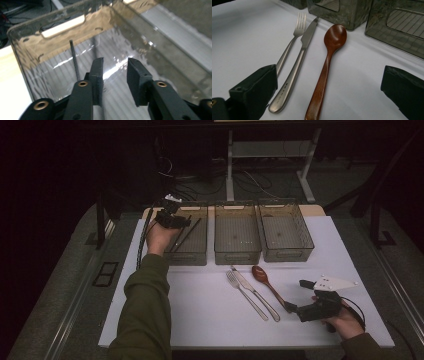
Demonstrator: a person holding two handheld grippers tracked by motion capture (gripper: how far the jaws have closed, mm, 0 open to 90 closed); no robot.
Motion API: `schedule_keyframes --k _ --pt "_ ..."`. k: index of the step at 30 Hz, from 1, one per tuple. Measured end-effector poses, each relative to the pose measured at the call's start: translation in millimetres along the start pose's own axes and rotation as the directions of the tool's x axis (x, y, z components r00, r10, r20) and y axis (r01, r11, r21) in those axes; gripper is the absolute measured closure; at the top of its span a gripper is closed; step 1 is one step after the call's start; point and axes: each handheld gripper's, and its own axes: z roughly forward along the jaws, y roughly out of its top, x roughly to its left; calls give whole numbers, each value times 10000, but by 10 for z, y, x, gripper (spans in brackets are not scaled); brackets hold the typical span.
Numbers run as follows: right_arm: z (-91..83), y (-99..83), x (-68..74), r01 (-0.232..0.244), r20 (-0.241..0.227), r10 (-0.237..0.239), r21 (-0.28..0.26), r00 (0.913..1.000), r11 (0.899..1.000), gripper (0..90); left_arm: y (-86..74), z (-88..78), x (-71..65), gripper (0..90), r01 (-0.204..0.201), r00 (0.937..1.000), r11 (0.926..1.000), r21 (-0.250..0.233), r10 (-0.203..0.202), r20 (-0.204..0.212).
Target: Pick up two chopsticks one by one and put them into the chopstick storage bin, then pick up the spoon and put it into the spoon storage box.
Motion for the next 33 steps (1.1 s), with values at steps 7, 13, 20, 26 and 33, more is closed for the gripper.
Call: schedule_keyframes --k 7,13,20,26,33 --pt "6 5 -10 -80 54 80 16 10000 10000 3 15 -118 -132 501 -220 9981 9991 -370 241 568" --pt "5 4 -9 -25 40 24 66 10000 10000 3 -90 -284 -283 447 -491 9931 9957 -788 571 1029" --pt "2 5 -16 -3 52 3 87 10000 10000 3 -302 -465 -464 374 -559 9852 9910 -1213 745 1544" --pt "2 0 -19 -26 8 26 528 10000 9986 3 -567 -597 -635 291 -708 9708 9847 -1589 1047 2160" --pt "13 41 -13 -475 14 475 516 9989 9975 3 -959 -720 -911 196 -796 9653 9812 -1759 1199 2321"
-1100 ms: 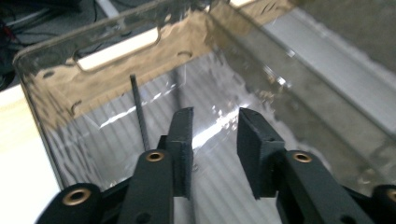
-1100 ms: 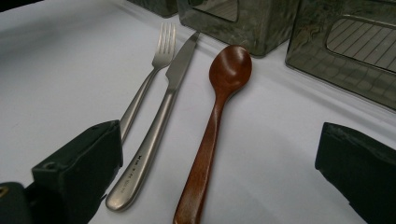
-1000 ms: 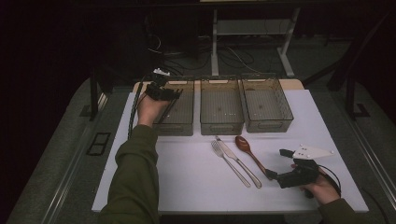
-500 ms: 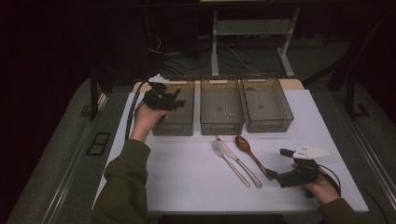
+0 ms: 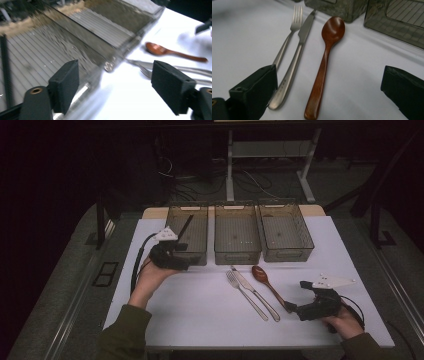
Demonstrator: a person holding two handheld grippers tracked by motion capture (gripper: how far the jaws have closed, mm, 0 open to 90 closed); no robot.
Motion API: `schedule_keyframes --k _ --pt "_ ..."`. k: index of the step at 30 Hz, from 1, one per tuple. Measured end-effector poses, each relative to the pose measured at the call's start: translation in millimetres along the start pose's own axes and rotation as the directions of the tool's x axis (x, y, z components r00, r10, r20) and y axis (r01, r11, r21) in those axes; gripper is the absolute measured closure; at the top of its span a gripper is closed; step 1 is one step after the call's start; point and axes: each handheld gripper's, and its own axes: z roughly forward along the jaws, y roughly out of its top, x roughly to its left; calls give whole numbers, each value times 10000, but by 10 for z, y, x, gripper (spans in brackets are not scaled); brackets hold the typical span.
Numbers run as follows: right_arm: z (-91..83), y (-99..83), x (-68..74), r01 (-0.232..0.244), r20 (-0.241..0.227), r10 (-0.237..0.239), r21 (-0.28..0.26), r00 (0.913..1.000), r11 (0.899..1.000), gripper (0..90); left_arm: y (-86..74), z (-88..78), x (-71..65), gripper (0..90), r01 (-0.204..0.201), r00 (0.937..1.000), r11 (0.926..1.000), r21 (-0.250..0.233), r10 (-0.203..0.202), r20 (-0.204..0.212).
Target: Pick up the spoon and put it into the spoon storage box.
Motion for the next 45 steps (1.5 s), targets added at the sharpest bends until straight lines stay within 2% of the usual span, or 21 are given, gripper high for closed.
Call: schedule_keyframes --k 2,4,9,10,11,13,16,18,21,24,26,29,32,34,39,41,45 --pt "-3 34 22 67 -90 -68 -151 9999 9999 3 -113 -27 -82 177 9 10000 10000 -63 -9 -19" --pt "10 56 54 217 -110 -218 -85 9997 9997 3 -212 -43 -153 145 4 10000 10000 16 -4 -27" --pt "63 97 76 338 -728 -322 202 9968 9992 4 -413 -73 -315 118 -129 9999 9999 75 129 -36" --pt "73 108 79 311 -813 -288 277 9963 9991 84 -453 -69 -341 108 -134 9999 9999 77 134 5" --pt "74 120 88 250 -883 -224 288 9958 9993 212 -490 -63 -368 99 -209 9998 9997 104 209 -36" --pt "99 139 95 401 -976 -354 474 9946 9981 356 -561 -40 -424 80 -392 9992 9991 167 393 -87" --pt "174 157 107 354 -998 -272 806 9946 9961 524 -638 5 -498 65 -630 9980 9977 234 633 -95" --pt "221 166 120 389 -1059 -285 981 9940 9944 615 -681 34 -537 18 -602 9982 9977 302 603 -28" --pt "290 167 131 617 -1040 -487 1255 9934 9902 745 -754 28 -560 0 -447 9990 9979 464 446 24" --pt "345 153 130 682 -1033 -521 1596 9933 9848 846 -798 -19 -573 0 -620 9981 9967 532 617 66" --pt "371 138 128 776 -992 -600 1844 9933 9798 888 -812 -42 -596 0 -658 9978 9970 417 653 153" --pt "389 124 132 855 -992 -656 2118 9929 9736 890 -837 -58 -618 0 -532 9986 9984 201 531 74" --pt "386 118 117 842 -834 -669 2249 9943 9707 890 -851 -44 -619 0 -561 9984 9980 283 560 67" --pt "386 106 95 765 -821 -597 2195 9948 9726 890 -847 -35 -616 0 -631 9980 9974 344 632 2" --pt "372 126 65 811 -585 -698 2222 9958 9716 890 -872 -27 -621 1 -503 9987 9970 592 503 19" --pt "365 130 44 723 -428 -646 2147 9970 9740 890 -867 -29 -616 1 -329 9994 9978 578 325 75" --pt "354 166 10 610 -34 -619 2286 9981 9716 890 -852 -34 -623 1 -371 9993 9979 537 376 -91"
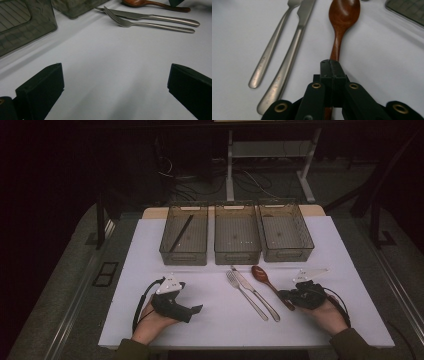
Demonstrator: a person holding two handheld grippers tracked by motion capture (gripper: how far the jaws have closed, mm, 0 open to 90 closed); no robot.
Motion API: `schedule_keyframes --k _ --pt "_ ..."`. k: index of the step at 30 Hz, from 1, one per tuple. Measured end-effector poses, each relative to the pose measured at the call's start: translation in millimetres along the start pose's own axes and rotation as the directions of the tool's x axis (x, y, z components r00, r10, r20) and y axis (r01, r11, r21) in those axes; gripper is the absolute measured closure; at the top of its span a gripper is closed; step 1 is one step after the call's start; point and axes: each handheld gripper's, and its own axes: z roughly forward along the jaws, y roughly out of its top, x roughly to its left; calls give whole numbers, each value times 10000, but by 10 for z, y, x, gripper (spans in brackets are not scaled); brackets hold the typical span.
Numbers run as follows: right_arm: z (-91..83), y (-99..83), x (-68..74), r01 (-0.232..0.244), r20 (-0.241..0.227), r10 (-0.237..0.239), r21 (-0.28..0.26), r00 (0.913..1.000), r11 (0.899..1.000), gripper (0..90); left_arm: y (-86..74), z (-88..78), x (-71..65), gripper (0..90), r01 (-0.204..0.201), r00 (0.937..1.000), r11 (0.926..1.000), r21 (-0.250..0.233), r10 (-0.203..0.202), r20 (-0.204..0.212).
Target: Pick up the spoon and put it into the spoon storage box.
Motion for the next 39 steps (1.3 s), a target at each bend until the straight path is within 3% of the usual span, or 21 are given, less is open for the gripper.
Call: schedule_keyframes --k 2,6,11,21,29,32,39 --pt "-7 2 -7 -190 -6 190 18 9998 9998 891 -1 3 -3 1 -46 10000 10000 -10 46 -31" --pt "31 8 99 203 -363 -189 363 9992 9991 891 1 -4 -3 0 -19 10000 10000 -29 19 6" --pt "38 -15 94 205 169 -214 566 9996 9982 891 7 -30 3 0 -29 10000 9999 -111 29 1" --pt "9 -14 -120 286 1252 -351 534 9915 9982 891 2 -17 2 0 -79 9999 10000 32 79 91" --pt "27 12 -316 -7 1417 -39 319 9899 9995 890 -6 -22 14 0 -94 9999 9999 51 94 44" --pt "21 13 -355 -145 1213 120 198 9925 9997 860 -10 -24 15 0 -114 9999 9999 47 114 49" --pt "-75 99 -367 -497 -53 495 -473 9988 9976 568 -13 -29 36 0 44 9999 10000 -12 -44 144"
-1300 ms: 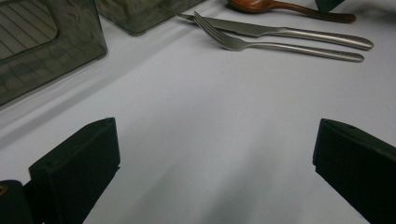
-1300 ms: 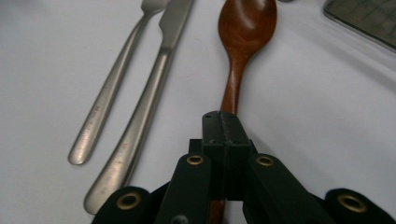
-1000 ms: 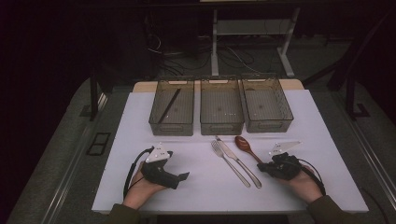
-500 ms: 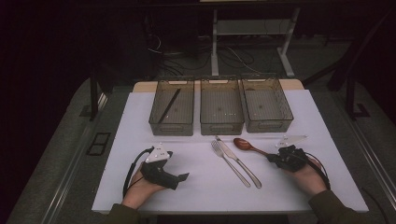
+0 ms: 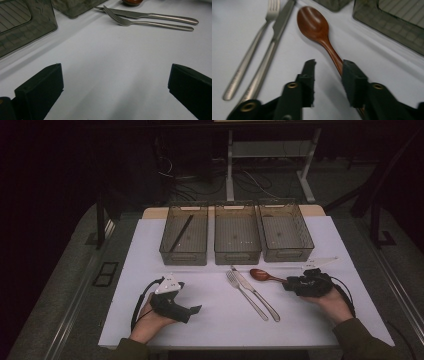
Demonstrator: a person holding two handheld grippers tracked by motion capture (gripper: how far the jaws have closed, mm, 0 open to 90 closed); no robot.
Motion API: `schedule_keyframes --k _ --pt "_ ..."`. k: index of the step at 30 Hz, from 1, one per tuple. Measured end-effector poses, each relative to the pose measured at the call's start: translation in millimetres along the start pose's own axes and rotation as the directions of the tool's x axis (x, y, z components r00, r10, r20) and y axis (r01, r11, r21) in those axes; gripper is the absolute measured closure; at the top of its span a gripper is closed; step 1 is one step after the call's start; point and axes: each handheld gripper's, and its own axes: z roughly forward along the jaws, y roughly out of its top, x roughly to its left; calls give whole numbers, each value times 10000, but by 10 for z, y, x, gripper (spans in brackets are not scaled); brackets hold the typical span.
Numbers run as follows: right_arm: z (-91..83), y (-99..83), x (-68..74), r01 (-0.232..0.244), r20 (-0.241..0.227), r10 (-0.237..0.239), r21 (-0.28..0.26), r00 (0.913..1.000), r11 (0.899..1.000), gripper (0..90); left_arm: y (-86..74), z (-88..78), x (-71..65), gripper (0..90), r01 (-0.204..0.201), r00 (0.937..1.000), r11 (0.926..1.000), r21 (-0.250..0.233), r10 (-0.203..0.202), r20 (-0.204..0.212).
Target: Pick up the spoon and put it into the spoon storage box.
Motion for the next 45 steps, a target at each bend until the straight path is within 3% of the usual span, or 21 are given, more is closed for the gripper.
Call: schedule_keyframes --k 5,12,18,23,29,36,45 --pt "45 159 -31 -17 -566 13 -77 9984 10000 459 6 -3 2 0 -37 10000 10000 -20 37 -14" --pt "195 435 -55 271 -910 -292 -250 9954 9993 451 -1 6 16 0 23 10000 10000 -25 -23 33" --pt "429 564 -120 275 -1153 -279 -53 9929 9996 445 -5 18 25 0 0 10000 10000 22 0 79" --pt "582 573 -146 333 -1443 -297 222 9891 9992 460 -7 27 22 0 -52 9999 10000 50 52 119" --pt "624 541 -136 422 -1490 -343 508 9882 9978 490 -9 26 24 0 -53 9999 10000 83 52 141" --pt "692 515 -77 899 -1575 -762 821 9846 9926 505 -11 28 14 0 -29 9999 10000 77 28 154" --pt "674 500 -18 1576 -1633 -1410 941 9764 9830 624 -15 15 18 0 -67 9999 10000 69 66 129"
